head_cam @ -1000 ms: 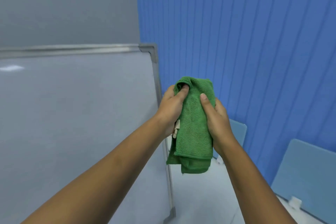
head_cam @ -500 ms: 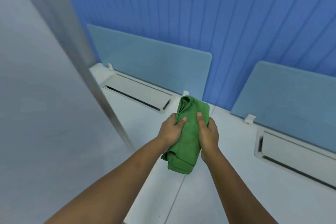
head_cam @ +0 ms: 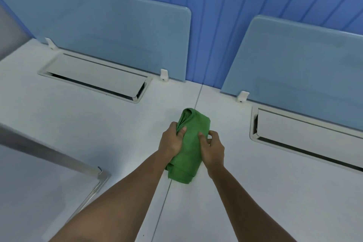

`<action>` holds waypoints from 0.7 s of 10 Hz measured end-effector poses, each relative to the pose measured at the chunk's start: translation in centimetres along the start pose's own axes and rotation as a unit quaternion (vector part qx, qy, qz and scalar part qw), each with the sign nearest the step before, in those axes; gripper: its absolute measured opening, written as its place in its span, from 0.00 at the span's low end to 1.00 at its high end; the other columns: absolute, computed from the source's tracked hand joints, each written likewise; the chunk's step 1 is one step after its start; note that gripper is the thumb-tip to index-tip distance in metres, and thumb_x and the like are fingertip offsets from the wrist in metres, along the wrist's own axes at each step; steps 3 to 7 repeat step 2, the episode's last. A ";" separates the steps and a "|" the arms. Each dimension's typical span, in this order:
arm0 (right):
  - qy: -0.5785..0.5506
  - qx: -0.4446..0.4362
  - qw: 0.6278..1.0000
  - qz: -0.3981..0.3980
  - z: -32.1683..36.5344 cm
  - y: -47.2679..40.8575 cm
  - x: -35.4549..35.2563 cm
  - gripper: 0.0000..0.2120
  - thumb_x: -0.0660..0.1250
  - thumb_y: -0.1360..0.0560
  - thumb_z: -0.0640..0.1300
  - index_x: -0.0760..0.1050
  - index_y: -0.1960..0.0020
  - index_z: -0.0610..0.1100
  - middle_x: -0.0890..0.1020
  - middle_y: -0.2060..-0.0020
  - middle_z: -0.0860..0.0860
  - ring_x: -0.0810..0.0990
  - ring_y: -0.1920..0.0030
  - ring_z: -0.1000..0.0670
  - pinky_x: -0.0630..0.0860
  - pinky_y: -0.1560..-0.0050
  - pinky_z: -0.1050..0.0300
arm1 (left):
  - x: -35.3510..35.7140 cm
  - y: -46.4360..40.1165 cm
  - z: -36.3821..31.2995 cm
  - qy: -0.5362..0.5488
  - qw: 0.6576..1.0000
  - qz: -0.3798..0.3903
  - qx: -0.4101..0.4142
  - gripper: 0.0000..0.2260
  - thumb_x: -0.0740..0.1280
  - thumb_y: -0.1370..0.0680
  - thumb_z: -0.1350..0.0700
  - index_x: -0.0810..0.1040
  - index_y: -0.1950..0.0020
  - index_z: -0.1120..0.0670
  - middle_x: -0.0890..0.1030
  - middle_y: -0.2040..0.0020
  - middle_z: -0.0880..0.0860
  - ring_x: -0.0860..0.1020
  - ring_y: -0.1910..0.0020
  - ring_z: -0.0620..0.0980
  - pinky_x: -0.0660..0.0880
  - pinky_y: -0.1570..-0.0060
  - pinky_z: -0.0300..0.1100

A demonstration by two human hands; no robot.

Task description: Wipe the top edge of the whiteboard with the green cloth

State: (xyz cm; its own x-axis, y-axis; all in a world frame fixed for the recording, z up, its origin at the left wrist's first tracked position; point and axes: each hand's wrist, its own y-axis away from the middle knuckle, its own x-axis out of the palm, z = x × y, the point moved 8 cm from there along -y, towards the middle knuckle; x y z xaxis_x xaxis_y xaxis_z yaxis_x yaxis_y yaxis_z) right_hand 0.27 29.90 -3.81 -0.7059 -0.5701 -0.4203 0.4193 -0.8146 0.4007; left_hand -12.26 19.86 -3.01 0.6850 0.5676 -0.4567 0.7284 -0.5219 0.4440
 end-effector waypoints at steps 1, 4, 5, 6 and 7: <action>0.074 -0.022 0.997 -0.007 0.0 -0.2 -0.3 0.19 0.60 0.21 0.55 0.69 0.34 0.46 0.79 0.55 0.52 0.79 0.51 0.46 0.76 0.51 0.51 | 0.0 -0.3 0.3 -0.032 0.999 -0.011 0.007 0.17 0.58 0.19 0.47 0.70 0.37 0.57 0.80 0.46 0.58 0.78 0.48 0.57 0.76 0.45 0.55; 0.132 -0.062 0.989 -0.033 0.7 0.1 -0.7 0.23 0.59 0.21 0.55 0.65 0.29 0.45 0.75 0.39 0.47 0.76 0.41 0.46 0.73 0.48 0.50 | -0.6 0.3 -0.2 -0.095 0.995 -0.036 0.017 0.20 0.57 0.18 0.47 0.66 0.30 0.57 0.77 0.37 0.58 0.75 0.40 0.57 0.72 0.39 0.54; 0.132 -0.062 0.989 -0.033 0.7 0.1 -0.7 0.23 0.59 0.21 0.55 0.65 0.29 0.45 0.75 0.39 0.47 0.76 0.41 0.46 0.73 0.48 0.50 | -0.6 0.3 -0.2 -0.095 0.995 -0.036 0.017 0.20 0.57 0.18 0.47 0.66 0.30 0.57 0.77 0.37 0.58 0.75 0.40 0.57 0.72 0.39 0.54; 0.132 -0.062 0.989 -0.033 0.7 0.1 -0.7 0.23 0.59 0.21 0.55 0.65 0.29 0.45 0.75 0.39 0.47 0.76 0.41 0.46 0.73 0.48 0.50 | -0.6 0.3 -0.2 -0.095 0.995 -0.036 0.017 0.20 0.57 0.18 0.47 0.66 0.30 0.57 0.77 0.37 0.58 0.75 0.40 0.57 0.72 0.39 0.54; 0.132 -0.062 0.989 -0.033 0.7 0.1 -0.7 0.23 0.59 0.21 0.55 0.65 0.29 0.45 0.75 0.39 0.47 0.76 0.41 0.46 0.73 0.48 0.50 | -0.6 0.3 -0.2 -0.095 0.995 -0.036 0.017 0.20 0.57 0.18 0.47 0.66 0.30 0.57 0.77 0.37 0.58 0.75 0.40 0.57 0.72 0.39 0.54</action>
